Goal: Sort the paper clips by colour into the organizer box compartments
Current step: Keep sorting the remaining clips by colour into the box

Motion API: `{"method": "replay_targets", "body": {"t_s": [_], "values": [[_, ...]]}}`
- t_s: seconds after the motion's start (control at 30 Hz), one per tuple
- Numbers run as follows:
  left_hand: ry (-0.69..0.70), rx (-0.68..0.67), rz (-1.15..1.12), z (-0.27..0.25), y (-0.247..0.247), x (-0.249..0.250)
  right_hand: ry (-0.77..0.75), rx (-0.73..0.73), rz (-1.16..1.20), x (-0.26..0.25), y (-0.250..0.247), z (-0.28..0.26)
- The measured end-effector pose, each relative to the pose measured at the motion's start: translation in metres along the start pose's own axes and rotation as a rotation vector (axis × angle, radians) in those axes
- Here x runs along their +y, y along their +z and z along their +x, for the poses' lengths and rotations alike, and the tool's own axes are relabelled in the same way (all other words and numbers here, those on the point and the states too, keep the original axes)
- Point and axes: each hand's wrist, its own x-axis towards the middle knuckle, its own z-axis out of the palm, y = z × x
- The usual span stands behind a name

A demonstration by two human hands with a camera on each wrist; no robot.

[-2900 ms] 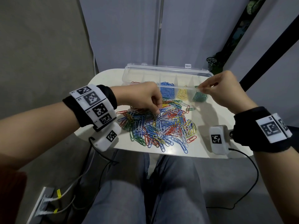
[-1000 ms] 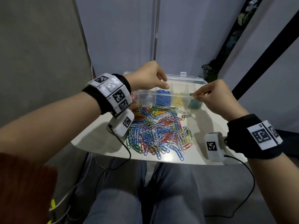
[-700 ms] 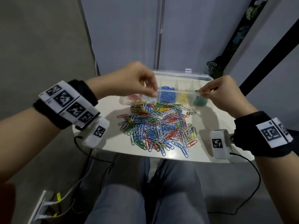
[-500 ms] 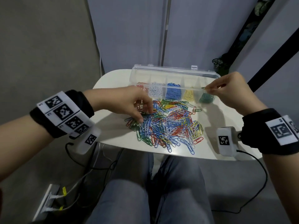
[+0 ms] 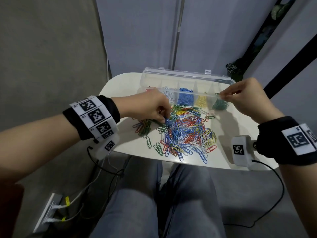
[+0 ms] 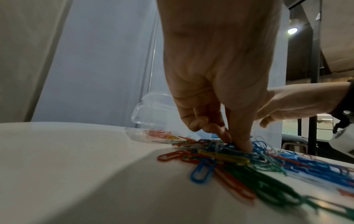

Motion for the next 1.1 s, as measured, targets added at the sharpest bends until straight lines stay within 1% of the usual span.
{"method": "replay_targets", "body": {"t_s": [0.13, 0.37, 0.47, 0.6, 0.7, 0.8, 0.87, 0.97, 1.1], "values": [[-0.089, 0.095, -0.171, 0.003, -0.004, 0.0, 0.009, -0.001, 0.003, -0.001, 0.0, -0.001], [-0.262, 0.145, -0.621, -0.001, -0.014, 0.006, 0.007, -0.002, -0.004, -0.002, -0.001, 0.0], [-0.273, 0.134, -0.751, -0.001, -0.016, 0.009, 0.009, -0.005, 0.004, -0.001, 0.001, 0.001], [-0.276, 0.138, -0.829, 0.002, -0.019, 0.012, 0.006, 0.002, -0.007, -0.001, 0.001, 0.001], [-0.278, 0.203, -0.837, 0.007, -0.026, 0.018, -0.001, -0.001, -0.011, -0.001, 0.0, 0.001], [-0.294, 0.33, -0.709, 0.023, -0.036, 0.023, 0.004, -0.005, -0.004, -0.001, 0.0, 0.002], [-0.307, 0.386, -0.613, 0.037, -0.043, 0.026, 0.001, -0.008, -0.004, 0.0, 0.0, 0.002], [-0.356, 0.406, -0.52, 0.059, -0.048, 0.028, 0.01, -0.003, -0.001, 0.0, 0.0, 0.003], [-0.429, 0.357, -0.434, 0.079, -0.044, 0.028, -0.001, -0.011, -0.001, -0.001, 0.001, 0.002]]}}
